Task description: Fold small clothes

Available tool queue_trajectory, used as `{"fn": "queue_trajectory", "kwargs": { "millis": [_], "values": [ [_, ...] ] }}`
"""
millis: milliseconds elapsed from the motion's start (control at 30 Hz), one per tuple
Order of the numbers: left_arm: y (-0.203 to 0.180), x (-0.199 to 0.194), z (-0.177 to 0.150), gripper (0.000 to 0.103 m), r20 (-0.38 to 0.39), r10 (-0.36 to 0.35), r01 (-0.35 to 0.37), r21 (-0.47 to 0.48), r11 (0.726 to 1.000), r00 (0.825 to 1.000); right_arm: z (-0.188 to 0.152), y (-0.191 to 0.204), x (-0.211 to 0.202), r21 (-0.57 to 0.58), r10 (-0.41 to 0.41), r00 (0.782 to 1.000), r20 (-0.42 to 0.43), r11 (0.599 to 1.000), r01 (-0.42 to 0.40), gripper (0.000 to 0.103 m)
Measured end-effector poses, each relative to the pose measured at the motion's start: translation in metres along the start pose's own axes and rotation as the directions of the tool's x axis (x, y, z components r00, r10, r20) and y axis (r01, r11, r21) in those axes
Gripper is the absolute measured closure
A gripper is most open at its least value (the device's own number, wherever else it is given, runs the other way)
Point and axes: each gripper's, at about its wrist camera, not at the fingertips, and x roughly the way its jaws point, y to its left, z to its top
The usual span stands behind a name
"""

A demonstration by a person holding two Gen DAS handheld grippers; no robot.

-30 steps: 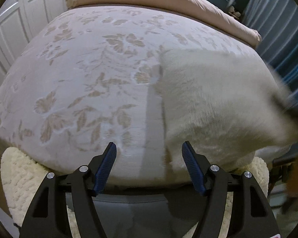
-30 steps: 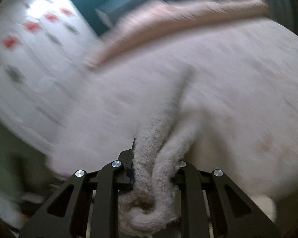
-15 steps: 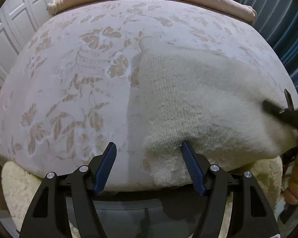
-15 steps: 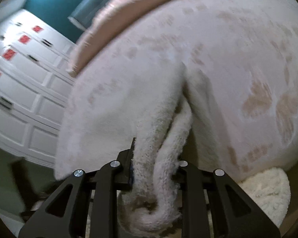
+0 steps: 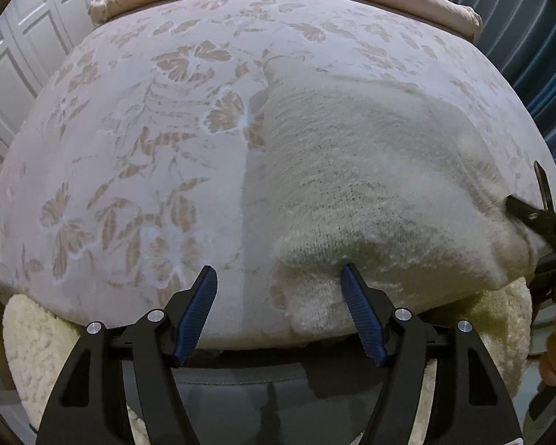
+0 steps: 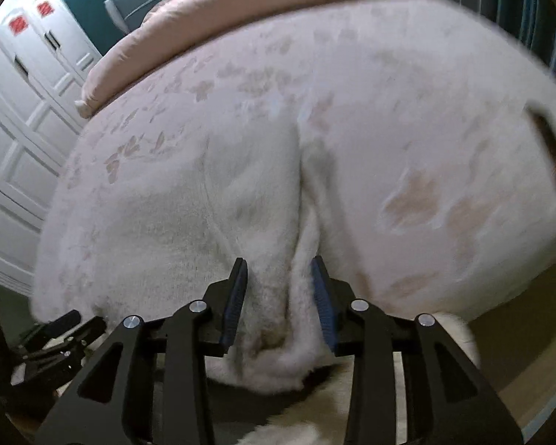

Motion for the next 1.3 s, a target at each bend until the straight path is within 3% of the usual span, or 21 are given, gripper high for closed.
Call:
{"fn": "queue_trajectory", "kwargs": {
  "millis": [33,133,233,333,433,467,567,667,733,900,1000,1100,1300],
  "values": [
    [0.002,-0.001,0.000,0.036,0.000,0.000,0.000,-0.007,1.000,1.000,0.002,0.005,-0.010,-0.029,0.000,1.000,0.023,1.000,0.001,0.068],
    [0.009,-0.008,-0.001,0.036,0.010,-0.005,0.005,-0.027,1.000,1.000,0.015,0.037,-0.039,-0.104,0.112,0.990,0.085,0.989,-0.103,0.070],
    [0.021,-0.014,-0.002,0.036,0.020,0.007,-0.006,-0.053,0.999,1.000,0.019,0.073,-0.040,-0.190,0.181,0.980,0.083,0.968,-0.162,0.070],
    [0.040,-0.023,-0.004,0.036,0.038,0.029,-0.026,-0.095,0.995,0.999,0.006,0.099,-0.004,-0.222,0.229,0.973,-0.028,0.948,-0.230,0.072],
    [0.058,-0.029,-0.006,0.036,0.052,0.069,-0.062,-0.120,0.991,0.996,-0.034,0.118,0.072,-0.247,0.168,0.951,-0.258,0.941,-0.233,0.074],
    [0.061,-0.029,-0.007,0.036,0.051,0.084,-0.078,-0.123,0.989,0.995,-0.048,0.119,0.083,-0.270,0.176,0.954,-0.244,0.932,-0.241,0.075],
    [0.070,-0.031,-0.005,0.036,0.053,0.086,-0.077,-0.143,0.987,0.995,-0.045,0.124,0.070,-0.301,0.157,0.961,-0.230,0.927,-0.224,0.074],
    [0.066,-0.033,-0.001,0.036,0.067,0.069,-0.060,-0.130,0.990,0.995,-0.027,0.114,0.048,-0.255,0.168,0.961,-0.219,0.941,-0.222,0.075],
    [0.057,-0.033,0.002,0.036,0.075,0.058,-0.050,-0.109,0.993,0.996,-0.017,0.096,0.022,-0.224,0.145,0.980,-0.133,0.959,-0.173,0.074],
    [0.032,-0.035,0.009,0.036,0.094,0.029,-0.024,-0.053,0.998,0.995,0.000,0.029,-0.014,-0.032,0.105,0.994,-0.025,0.994,-0.106,0.064],
    [0.019,-0.032,0.012,0.036,0.088,0.019,-0.017,-0.026,1.000,0.996,-0.005,-0.005,-0.015,0.051,0.081,0.996,-0.040,0.996,-0.079,0.062],
    [0.008,-0.030,0.013,0.036,0.087,0.019,-0.019,-0.002,1.000,0.996,-0.015,-0.028,-0.005,0.141,0.134,0.988,-0.077,0.982,-0.122,0.051],
    [-0.006,-0.025,0.013,0.036,0.073,0.036,-0.038,0.025,0.999,0.997,-0.030,-0.028,0.020,0.195,0.200,0.968,-0.152,0.966,-0.169,0.046]
  ]
}}
